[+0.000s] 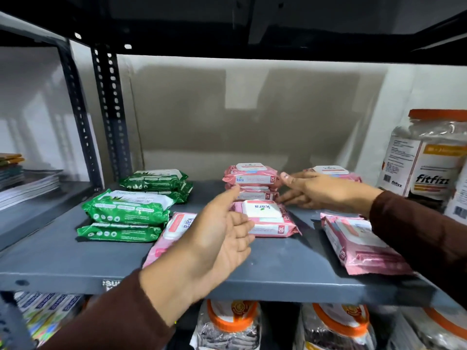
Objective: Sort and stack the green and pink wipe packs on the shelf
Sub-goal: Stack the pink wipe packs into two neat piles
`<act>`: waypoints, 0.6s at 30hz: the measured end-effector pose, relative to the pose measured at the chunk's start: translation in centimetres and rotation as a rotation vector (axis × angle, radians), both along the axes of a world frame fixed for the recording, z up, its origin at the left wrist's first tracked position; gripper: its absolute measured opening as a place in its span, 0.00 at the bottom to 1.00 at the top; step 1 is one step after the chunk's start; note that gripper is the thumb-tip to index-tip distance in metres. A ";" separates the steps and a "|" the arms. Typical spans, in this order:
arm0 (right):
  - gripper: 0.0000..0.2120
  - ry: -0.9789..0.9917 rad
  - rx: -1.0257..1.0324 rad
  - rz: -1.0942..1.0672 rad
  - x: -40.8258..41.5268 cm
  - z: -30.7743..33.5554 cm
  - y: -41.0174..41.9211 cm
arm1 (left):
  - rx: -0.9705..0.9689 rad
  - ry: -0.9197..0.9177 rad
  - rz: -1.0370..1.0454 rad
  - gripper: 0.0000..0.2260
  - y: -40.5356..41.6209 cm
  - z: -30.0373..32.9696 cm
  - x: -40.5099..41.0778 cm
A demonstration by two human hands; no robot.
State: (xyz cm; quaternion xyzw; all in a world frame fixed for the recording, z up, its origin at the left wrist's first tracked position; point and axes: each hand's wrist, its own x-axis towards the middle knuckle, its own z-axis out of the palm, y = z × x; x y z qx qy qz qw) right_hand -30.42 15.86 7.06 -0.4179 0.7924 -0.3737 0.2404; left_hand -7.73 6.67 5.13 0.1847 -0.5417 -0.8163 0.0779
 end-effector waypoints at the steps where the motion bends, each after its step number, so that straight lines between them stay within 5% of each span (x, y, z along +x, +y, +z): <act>1: 0.22 -0.009 -0.002 0.005 -0.1 0.0 0.4 | 0.024 -0.005 0.053 0.39 0.2 0.0 -0.8; 8: 0.20 -0.030 -0.004 0.102 2.0 0.1 2.7 | -0.004 -0.061 0.162 0.43 -0.7 -0.1 -2.4; 12: 0.31 -0.207 0.027 0.274 4.0 0.5 3.2 | -0.001 0.079 0.305 0.46 -0.5 0.2 -1.4; 15: 0.32 -0.169 -0.079 0.185 2.9 1.3 2.3 | -0.002 0.117 0.439 0.33 0.1 -0.4 -0.4; 18: 0.31 -0.170 -0.227 0.030 0.4 1.6 0.5 | 0.104 0.098 0.364 0.41 2.9 -0.6 2.0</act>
